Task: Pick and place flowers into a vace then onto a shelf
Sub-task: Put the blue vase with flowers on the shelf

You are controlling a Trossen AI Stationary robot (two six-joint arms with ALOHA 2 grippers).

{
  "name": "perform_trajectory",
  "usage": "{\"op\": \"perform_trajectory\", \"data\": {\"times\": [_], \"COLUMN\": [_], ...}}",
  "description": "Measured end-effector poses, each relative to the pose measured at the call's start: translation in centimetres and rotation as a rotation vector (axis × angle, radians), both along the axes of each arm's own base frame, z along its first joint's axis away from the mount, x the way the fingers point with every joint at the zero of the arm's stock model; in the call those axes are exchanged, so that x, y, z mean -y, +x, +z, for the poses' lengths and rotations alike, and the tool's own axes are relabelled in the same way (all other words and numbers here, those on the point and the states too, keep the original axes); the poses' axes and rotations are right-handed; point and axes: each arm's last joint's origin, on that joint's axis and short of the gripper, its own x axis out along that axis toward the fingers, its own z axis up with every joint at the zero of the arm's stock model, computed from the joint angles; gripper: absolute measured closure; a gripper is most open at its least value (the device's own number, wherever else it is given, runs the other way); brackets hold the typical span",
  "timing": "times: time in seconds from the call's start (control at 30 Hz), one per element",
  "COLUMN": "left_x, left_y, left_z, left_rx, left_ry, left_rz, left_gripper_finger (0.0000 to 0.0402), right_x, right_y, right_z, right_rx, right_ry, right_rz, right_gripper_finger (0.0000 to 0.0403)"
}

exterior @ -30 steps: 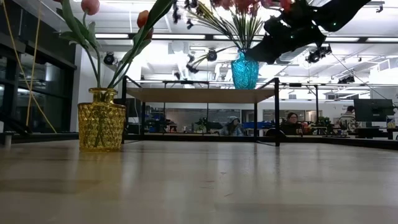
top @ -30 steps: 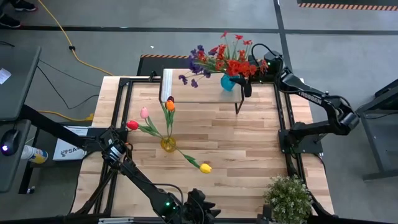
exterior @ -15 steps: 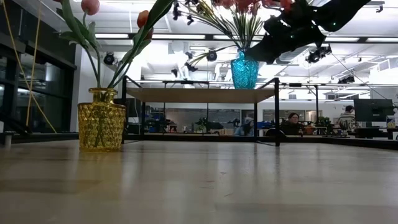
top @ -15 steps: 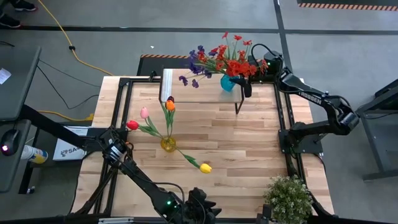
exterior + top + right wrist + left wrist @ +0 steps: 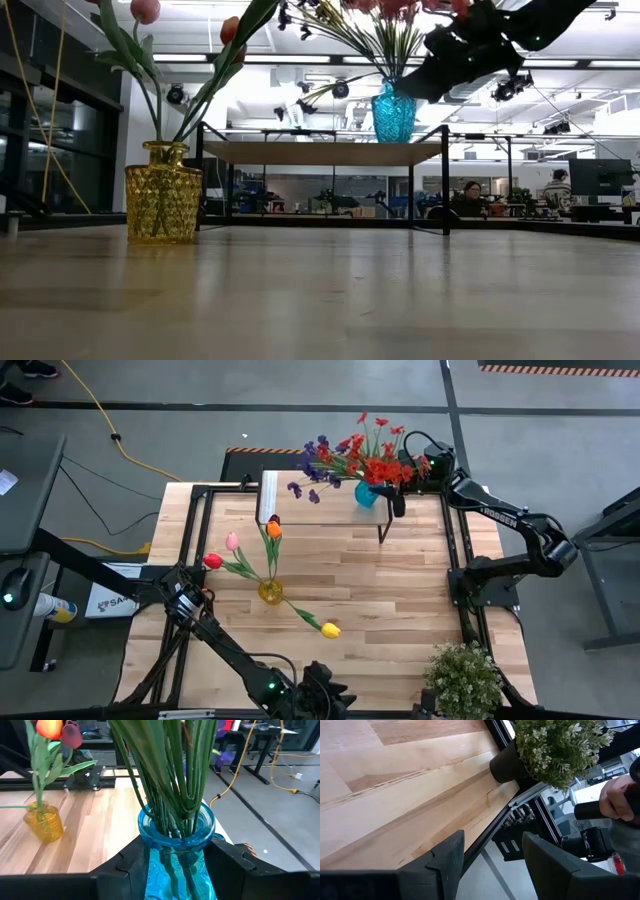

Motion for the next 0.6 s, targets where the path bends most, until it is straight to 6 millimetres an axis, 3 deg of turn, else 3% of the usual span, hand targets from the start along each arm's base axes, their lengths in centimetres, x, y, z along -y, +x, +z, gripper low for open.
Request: {"op": "perform_trajectory", "data": {"times": [0.6], "left_x": [0.0], "left_y": [0.0], "left_z": [0.1], "left_rx": [0.006], "left_ry": [-0.008], "left_rz": [0.003], "left_gripper_finger": [0.0170], "right_x": [0.6], "right_y": [0.6], "right_z": [-1.0], "right_rx": [-0.009], "right_ry": [0.036], "right_rz": [0.035], "right_gripper_finger": [0.0234]}}
